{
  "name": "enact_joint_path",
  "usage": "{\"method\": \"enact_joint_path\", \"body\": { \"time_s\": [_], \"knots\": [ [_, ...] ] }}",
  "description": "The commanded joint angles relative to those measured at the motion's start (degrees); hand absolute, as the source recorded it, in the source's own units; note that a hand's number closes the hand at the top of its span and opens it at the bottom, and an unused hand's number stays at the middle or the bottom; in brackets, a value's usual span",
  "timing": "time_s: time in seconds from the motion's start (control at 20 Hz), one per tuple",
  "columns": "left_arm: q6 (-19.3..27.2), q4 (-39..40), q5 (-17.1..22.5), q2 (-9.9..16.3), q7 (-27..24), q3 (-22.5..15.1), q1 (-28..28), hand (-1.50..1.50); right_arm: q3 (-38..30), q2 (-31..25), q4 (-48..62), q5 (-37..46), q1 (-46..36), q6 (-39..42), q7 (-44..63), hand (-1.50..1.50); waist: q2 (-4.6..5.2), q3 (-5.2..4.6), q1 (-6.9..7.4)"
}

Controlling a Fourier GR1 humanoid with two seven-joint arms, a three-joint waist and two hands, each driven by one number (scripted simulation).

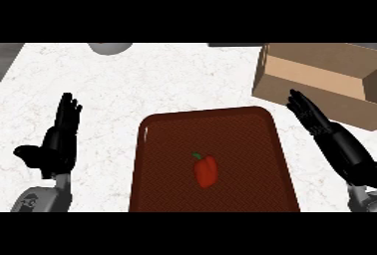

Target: Pick the bell pepper from the tray and place it in the cardboard box

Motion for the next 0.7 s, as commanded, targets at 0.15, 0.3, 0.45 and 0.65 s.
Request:
{"method": "enact_joint_path", "body": {
  "time_s": [0.15,0.3,0.45,0.65],
  "knots": [
    [-9.5,-2.3,-5.4,9.4,1.3,-4.9,-5.1,0.0,-3.5,-1.9,-13.4,2.7,-9.8,-5.9,8.8,-1.5,-1.35,0.86,1.11],
    [-12.9,-3.5,-7.7,9.7,1.1,-9.8,-5.6,0.0,-3.0,-14.8,-11.6,16.2,-14.5,-3.6,12.8,-1.5,-1.47,0.36,0.44],
    [-16.7,-6.4,-7.1,12.0,4.0,-9.5,-7.7,0.0,-0.6,-9.2,-14.6,17.4,-13.2,-7.0,16.9,-1.5,-0.81,1.0,1.91],
    [-17.7,-8.2,-7.0,12.6,4.4,-8.2,-7.6,0.0,3.6,-10.7,-17.1,25.8,-11.4,-4.1,9.6,-1.5,-0.81,1.05,2.27]
  ]
}}
